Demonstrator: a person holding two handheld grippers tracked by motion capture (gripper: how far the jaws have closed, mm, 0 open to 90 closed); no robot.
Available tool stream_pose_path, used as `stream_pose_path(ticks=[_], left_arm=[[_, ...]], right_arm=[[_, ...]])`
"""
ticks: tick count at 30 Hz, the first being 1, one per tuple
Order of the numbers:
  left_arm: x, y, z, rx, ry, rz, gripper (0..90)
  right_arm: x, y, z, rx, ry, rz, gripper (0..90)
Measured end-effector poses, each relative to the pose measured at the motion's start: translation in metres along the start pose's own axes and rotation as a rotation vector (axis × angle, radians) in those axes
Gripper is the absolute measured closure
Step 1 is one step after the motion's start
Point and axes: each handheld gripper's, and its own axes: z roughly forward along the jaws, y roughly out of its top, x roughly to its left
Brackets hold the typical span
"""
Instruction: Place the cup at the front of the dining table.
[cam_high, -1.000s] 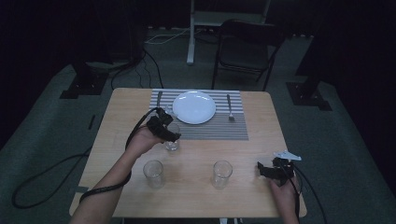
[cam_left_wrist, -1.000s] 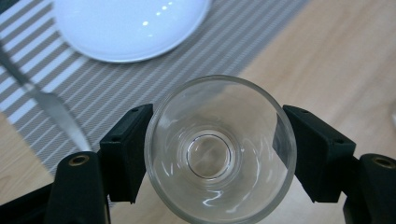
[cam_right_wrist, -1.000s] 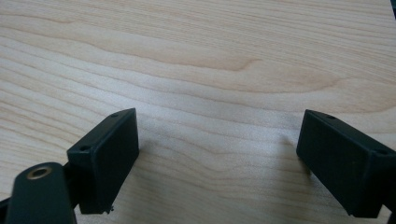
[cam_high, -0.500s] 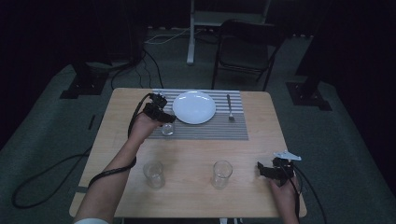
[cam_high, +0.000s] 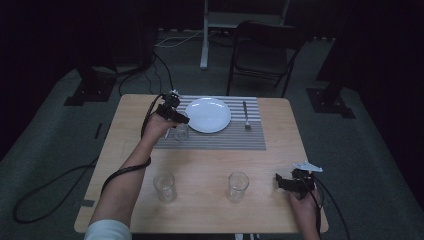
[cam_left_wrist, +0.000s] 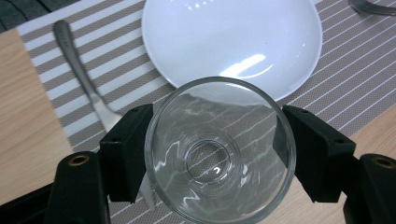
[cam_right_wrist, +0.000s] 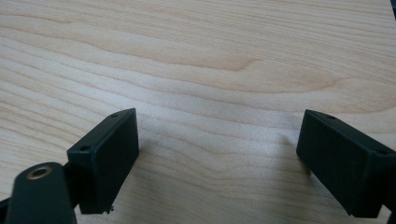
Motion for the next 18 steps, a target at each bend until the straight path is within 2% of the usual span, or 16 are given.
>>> stream_pose_path(ticks=[3, 4, 6, 9, 12, 13, 14, 15, 17, 18], left_arm=[[0.0, 0.001, 0.007, 0.02, 0.036, 0.015, 29.2], [0.001, 0.0, 0.009, 0.023, 0.038, 0.021, 29.2], [0.003, -0.001, 0.01, 0.005, 0.03, 0.001, 29.2], [0.003, -0.001, 0.01, 0.007, 0.031, 0.031, 28.9], [0.002, 0.0, 0.01, 0.009, 0.035, 0.032, 28.3], [0.002, 0.0, 0.01, 0.008, 0.008, 0.022, 22.7], [0.001, 0.001, 0.01, 0.014, 0.0, 0.022, 15.9], [-0.001, 0.002, 0.011, 0.021, 0.023, 0.038, 13.1], [-0.004, 0.002, 0.013, 0.044, 0.012, 0.047, 3.0], [-0.005, 0.002, 0.013, 0.035, 0.021, 0.058, 0.9]], right_arm=[[0.0, 0.0, 0.0, 0.0, 0.0, 0.0, 12.7], [0.0, 0.0, 0.0, 0.0, 0.0, 0.0, 12.7], [0.0, 0.0, 0.0, 0.0, 0.0, -0.001, 12.7], [0.0, 0.0, 0.0, 0.0, 0.0, 0.0, 12.7], [0.0, 0.0, 0.0, 0.0, 0.0, -0.001, 12.7], [0.0, 0.0, 0.0, 0.0, 0.0, -0.001, 12.7], [0.0, 0.0, 0.0, 0.0, 0.0, -0.001, 12.7], [0.0, 0.0, 0.0, 0.0, 0.0, -0.001, 12.7], [0.0, 0.0, 0.0, 0.0, 0.0, 0.0, 12.7], [0.0, 0.0, 0.0, 0.0, 0.0, 0.0, 12.7]])
